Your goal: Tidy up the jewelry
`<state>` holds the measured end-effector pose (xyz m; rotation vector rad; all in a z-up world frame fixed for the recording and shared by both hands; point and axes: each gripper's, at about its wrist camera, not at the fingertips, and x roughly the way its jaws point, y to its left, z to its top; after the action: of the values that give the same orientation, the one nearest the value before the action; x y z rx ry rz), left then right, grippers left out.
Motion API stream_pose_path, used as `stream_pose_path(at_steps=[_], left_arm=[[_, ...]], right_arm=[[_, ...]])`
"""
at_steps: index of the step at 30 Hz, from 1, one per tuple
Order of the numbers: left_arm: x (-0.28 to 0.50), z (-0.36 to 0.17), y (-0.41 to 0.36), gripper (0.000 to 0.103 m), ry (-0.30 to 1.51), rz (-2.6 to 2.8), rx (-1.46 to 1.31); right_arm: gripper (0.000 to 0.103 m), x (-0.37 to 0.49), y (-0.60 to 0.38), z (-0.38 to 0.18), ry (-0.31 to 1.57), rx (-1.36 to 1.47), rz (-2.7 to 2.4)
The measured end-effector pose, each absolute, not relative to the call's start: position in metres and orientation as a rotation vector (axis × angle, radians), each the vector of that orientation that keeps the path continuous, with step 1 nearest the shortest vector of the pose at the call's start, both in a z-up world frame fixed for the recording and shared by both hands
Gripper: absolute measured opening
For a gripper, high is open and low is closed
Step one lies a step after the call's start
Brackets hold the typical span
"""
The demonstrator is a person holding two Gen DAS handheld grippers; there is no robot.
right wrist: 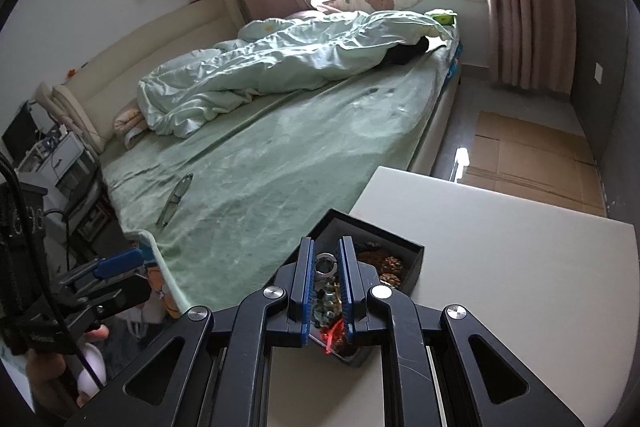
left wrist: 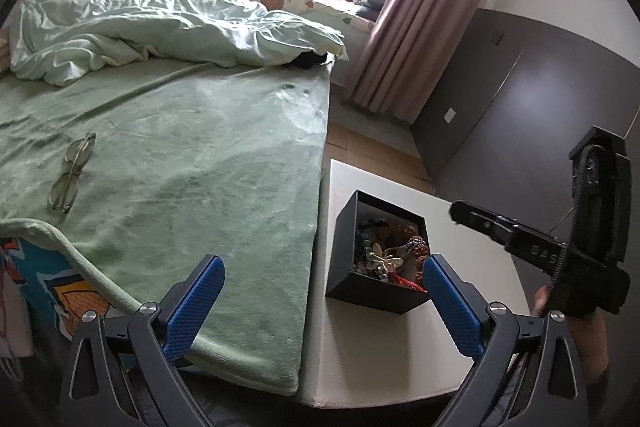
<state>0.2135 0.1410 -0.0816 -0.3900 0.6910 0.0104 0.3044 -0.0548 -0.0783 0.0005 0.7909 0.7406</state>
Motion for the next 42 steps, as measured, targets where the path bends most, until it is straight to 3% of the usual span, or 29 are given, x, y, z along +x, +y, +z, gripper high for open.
stream_pose_path(at_steps=[2,4,5,12,16,20,23,28,31,42], left_arm=[[0.212,-0.081,0.142,0.100,0.691,0.010,-0.388],[0.211,-0.081,0.143,0.100,0.695,0.005,-0.391],[0.212,-0.080,0.143,0.100,0.698,0.003,-0.393],[0.206,-0.066,0.136,0.100,0.691,-0.023,-0.370],[0.201,-0.059,0.125,0.100,0.693,-0.032,-0.348],[0.193,-0.048,0.109,0.100,0.695,-0.053,-0.308],[0.181,-0.036,0.091,0.100,0.680,-0.072,-0.258],[0.158,-0.019,0.066,0.103,0.641,-0.088,-0.194],[0.145,-0.011,0.055,0.103,0.627,-0.087,-0.167],[0.088,0.015,0.037,0.103,0.543,-0.081,-0.092]], right_arm=[[0.018,0.306,-0.049,-0.080,0.823,-0.003,0.723],[0.060,0.306,-0.048,-0.082,0.843,0.010,0.700],[0.064,0.305,-0.049,-0.080,0.832,0.013,0.689],[0.065,0.293,-0.069,-0.065,0.818,0.055,0.662],[0.074,0.278,-0.087,-0.057,0.816,0.096,0.649],[0.075,0.259,-0.110,-0.050,0.815,0.111,0.614],[0.090,0.245,-0.128,-0.047,0.814,0.143,0.594],[0.094,0.216,-0.153,-0.038,0.782,0.173,0.565],[0.103,0.196,-0.166,-0.031,0.756,0.178,0.535],[0.103,0.127,-0.187,-0.008,0.682,0.187,0.490]])
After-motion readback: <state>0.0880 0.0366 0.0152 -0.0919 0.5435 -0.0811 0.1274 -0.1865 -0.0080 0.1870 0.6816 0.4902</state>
